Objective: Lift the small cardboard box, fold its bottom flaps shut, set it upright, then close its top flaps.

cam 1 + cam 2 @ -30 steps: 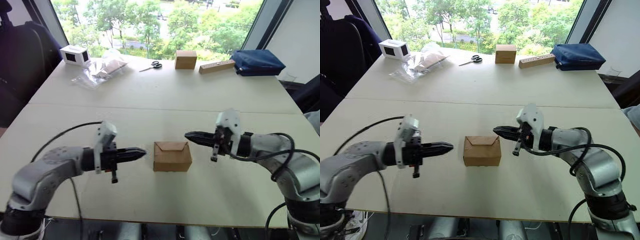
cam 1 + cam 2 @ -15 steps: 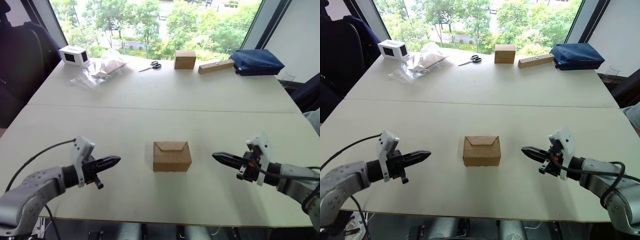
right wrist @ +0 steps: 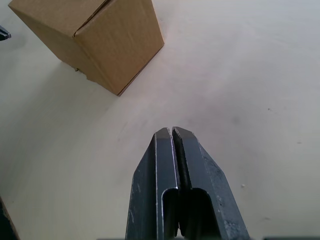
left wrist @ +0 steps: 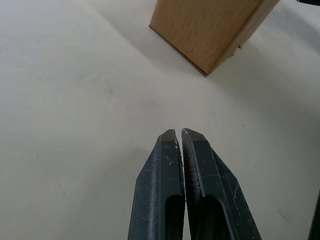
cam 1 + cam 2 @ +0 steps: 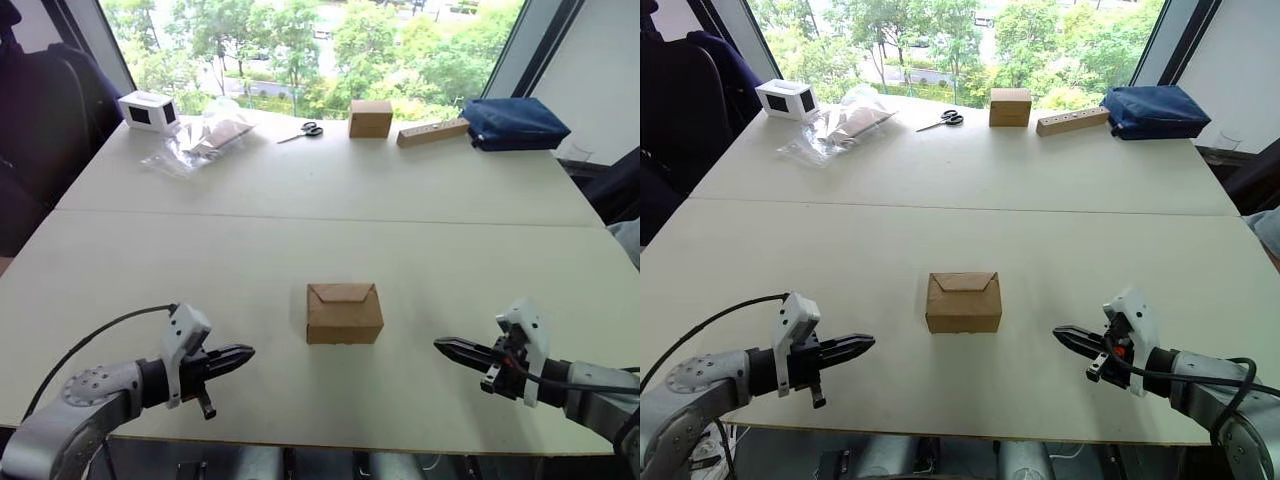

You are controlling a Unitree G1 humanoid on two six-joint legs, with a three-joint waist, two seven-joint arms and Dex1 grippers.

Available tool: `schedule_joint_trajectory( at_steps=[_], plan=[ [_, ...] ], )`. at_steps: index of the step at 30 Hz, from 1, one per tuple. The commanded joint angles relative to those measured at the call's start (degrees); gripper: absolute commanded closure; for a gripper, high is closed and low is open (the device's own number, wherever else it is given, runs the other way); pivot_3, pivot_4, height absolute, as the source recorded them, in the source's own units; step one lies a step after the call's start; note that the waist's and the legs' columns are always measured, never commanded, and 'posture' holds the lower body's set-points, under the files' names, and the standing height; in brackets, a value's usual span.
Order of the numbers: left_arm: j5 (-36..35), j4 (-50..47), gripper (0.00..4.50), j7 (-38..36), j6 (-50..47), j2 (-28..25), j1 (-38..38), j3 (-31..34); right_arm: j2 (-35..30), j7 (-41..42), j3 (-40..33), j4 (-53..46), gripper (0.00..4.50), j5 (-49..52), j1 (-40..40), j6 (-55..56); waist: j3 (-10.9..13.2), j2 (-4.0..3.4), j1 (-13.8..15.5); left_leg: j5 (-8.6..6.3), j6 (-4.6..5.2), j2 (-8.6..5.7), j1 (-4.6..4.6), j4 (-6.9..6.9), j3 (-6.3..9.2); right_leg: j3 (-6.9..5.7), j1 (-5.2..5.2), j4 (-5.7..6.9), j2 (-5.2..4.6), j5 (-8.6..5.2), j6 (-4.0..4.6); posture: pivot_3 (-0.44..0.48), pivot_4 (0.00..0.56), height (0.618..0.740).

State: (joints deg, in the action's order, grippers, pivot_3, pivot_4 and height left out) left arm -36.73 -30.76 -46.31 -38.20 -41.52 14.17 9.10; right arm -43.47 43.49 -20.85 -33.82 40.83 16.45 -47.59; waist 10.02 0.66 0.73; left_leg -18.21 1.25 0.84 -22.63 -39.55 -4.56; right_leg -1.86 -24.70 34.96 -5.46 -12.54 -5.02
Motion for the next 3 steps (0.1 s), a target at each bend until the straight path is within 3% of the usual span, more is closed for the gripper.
schedule_joint_trajectory(
  at_steps=[1, 3],
  plan=[
    [-0.2, 0.1, 4.36, 0.4, 1.5, 0.9, -1.9, 0.7, 0.0, -0.7, 0.2, -1.6, 4.5, 0.3, -0.5, 0.8, 0.0, 0.0, 0.0, 0.0, 0.0, -0.01, 0.0, 0.0, 0.0, 0.0, 0.0, 0.0, 0.0, 0.0, 0.0, 0.0, 0.15, 0.74],
    [0.4, 0.9, 4.36, 0.7, 1.7, 0.9, -2.6, 0.7, -0.1, -0.8, 0.8, -1.2, 4.5, -0.1, -0.7, 1.1, 0.0, 0.0, 0.0, 0.0, 0.0, -0.01, 0.0, 0.0, 0.0, -0.01, 0.0, -0.01, 0.01, 0.0, 0.0, 0.0, 0.15, 0.74]
  ],
)
